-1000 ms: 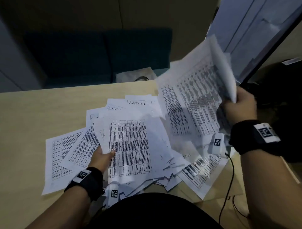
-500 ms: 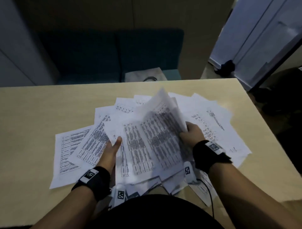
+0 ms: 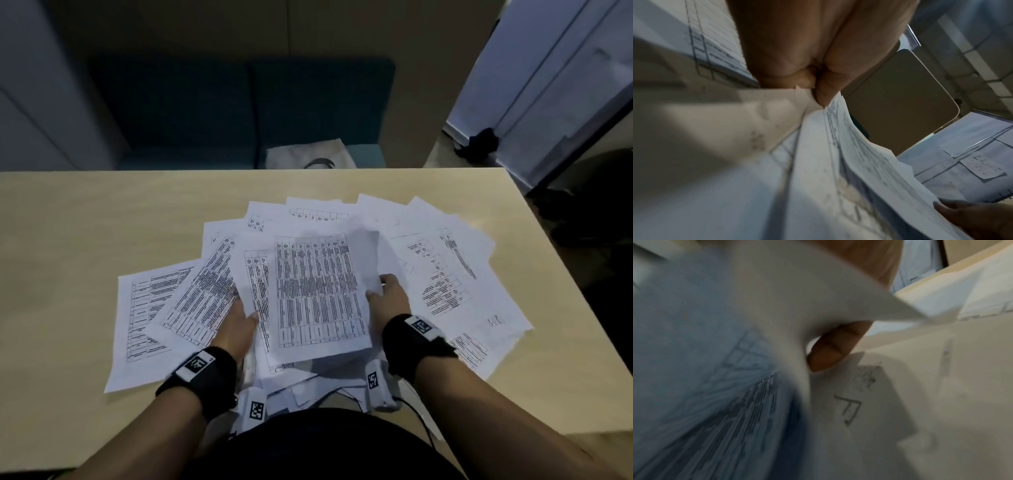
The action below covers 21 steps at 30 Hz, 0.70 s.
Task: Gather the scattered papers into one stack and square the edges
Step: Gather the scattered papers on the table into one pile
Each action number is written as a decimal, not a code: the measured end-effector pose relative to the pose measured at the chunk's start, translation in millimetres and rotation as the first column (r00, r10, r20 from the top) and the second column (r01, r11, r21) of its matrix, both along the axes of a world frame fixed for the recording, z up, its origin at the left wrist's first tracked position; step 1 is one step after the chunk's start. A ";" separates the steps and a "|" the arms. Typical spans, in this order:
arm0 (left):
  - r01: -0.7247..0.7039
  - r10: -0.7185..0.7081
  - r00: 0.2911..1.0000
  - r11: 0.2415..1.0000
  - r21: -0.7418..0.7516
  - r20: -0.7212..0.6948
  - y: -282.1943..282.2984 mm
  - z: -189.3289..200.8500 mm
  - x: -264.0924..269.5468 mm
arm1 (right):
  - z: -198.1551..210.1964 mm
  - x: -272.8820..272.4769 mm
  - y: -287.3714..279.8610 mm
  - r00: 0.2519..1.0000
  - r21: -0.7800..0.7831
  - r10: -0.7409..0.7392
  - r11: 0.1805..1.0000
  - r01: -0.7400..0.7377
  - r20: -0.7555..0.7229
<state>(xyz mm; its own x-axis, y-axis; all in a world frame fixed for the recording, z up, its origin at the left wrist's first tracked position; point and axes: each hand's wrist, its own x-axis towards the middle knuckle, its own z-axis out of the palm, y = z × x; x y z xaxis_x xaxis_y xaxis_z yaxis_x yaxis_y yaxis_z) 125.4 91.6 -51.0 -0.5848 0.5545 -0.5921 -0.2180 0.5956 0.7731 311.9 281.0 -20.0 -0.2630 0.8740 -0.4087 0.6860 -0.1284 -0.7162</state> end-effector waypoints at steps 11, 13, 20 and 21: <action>0.175 -0.180 0.983 0.979 -0.100 -0.037 1.3 12.5 -7.9 | -9.3 7.5 14.2 0.966 -0.032 0.253 0.967 -0.252 0.057; 0.100 -0.100 0.995 0.994 -0.049 0.003 4.7 26.9 -5.4 | -13.0 9.1 16.4 0.965 -0.028 0.256 0.967 -0.255 0.054; 0.090 -0.081 0.985 0.995 0.048 -0.154 9.8 34.3 6.3 | -12.3 5.7 12.0 0.962 -0.043 0.273 0.961 -0.272 0.026; 0.025 -0.016 0.986 0.998 0.053 -0.163 8.8 34.4 2.8 | -12.0 8.4 19.1 0.985 0.001 0.165 0.986 -0.165 0.052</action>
<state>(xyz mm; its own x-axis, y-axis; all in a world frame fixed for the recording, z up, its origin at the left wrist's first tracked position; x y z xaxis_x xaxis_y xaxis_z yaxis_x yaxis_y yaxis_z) 128.3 100.5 -16.6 -0.6592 0.5961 -0.4584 -0.0748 0.5545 0.8288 320.3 300.2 -32.0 -0.3827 0.8226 -0.4207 0.7337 -0.0062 -0.6795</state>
